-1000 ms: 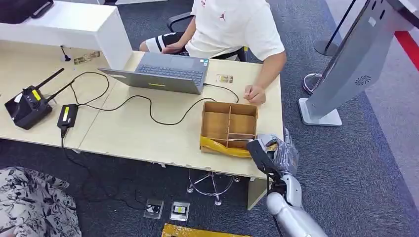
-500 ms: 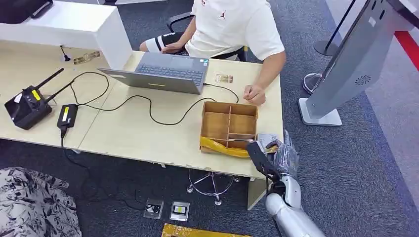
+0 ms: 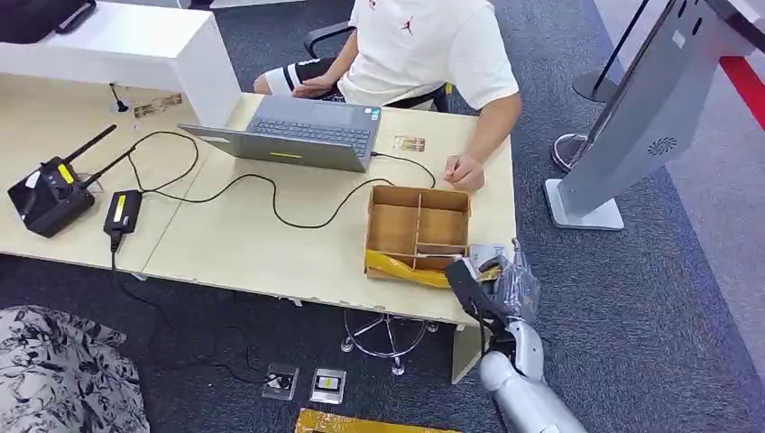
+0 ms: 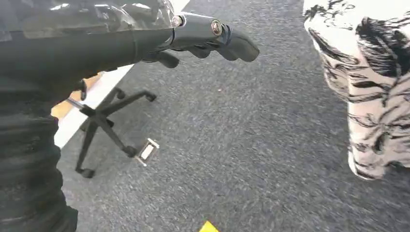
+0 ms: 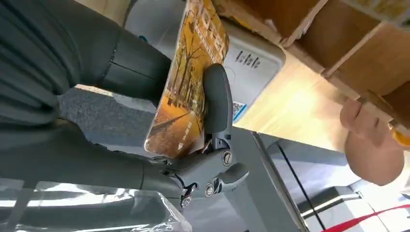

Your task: Pass the card to the sensor for recognition and then transmit it.

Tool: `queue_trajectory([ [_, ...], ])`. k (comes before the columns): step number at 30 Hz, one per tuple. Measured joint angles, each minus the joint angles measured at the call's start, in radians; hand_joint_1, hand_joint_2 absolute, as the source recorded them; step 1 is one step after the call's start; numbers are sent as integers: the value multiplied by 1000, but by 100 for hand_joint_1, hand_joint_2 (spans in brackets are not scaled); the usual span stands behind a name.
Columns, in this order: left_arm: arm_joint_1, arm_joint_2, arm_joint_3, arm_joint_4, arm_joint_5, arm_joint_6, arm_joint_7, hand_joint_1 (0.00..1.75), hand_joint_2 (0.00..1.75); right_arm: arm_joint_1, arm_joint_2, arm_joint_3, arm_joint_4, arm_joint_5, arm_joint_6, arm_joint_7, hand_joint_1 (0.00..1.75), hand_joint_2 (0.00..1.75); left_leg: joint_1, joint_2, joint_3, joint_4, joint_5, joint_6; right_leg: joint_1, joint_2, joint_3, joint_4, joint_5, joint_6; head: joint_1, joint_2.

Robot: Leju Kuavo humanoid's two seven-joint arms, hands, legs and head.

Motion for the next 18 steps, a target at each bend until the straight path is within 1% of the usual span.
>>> queue_trajectory([
  [3, 0, -8, 0, -15, -10, 0, 16, 0, 175, -10, 11, -2, 12, -26, 0, -44, 175, 175, 0, 0, 0, 0, 0, 0, 0, 0, 0, 0, 0, 0, 0, 0],
  [5, 0, -10, 0, -21, -16, 0, 16, 0, 175, -9, 18, -10, 15, -29, 0, -105, 175, 175, 0, 0, 0, 0, 0, 0, 0, 0, 0, 0, 0, 0, 0, 0],
  [8, 0, -13, 0, -27, -19, 0, 14, 0, 175, 7, 41, -47, -7, 59, -1, -213, 175, 175, 0, 0, -1, 0, 0, 0, 0, 0, 0, 1, 0, 0, 0, 0],
  [9, 0, -13, 0, -29, -17, 0, 8, 0, 175, 16, 55, -67, -45, 100, -1, -247, 175, 175, 0, 0, -1, 0, 0, 0, 0, 0, -1, 1, 0, 0, 0, 0],
  [10, 0, -13, 0, -29, -15, 0, 1, 0, 175, 22, 68, -82, -86, 126, -2, -264, 175, 175, 0, 0, -1, 0, 0, 0, 0, 0, -1, 1, 0, 0, 0, 0],
  [12, 0, -13, 0, -29, -4, 0, -20, 0, 175, 24, 81, -100, -165, 158, -2, -250, 175, 175, 0, 0, -1, 0, 0, 0, 0, 0, -1, 1, 0, 0, 0, 0],
  [16, 4, -13, 0, -29, 15, 0, -60, 0, 175, 40, 81, -121, -335, 211, -2, -168, 175, 175, 0, 0, -1, 0, 0, 0, 0, 0, -1, 1, 0, 0, 0, 0],
  [18, 4, -12, 0, -27, 26, 0, -92, 0, 175, 49, 77, -129, -431, 269, -2, -136, 175, 175, 0, 1, 0, 0, 0, 0, 0, 0, -1, 0, 0, 0, 0, 0],
])
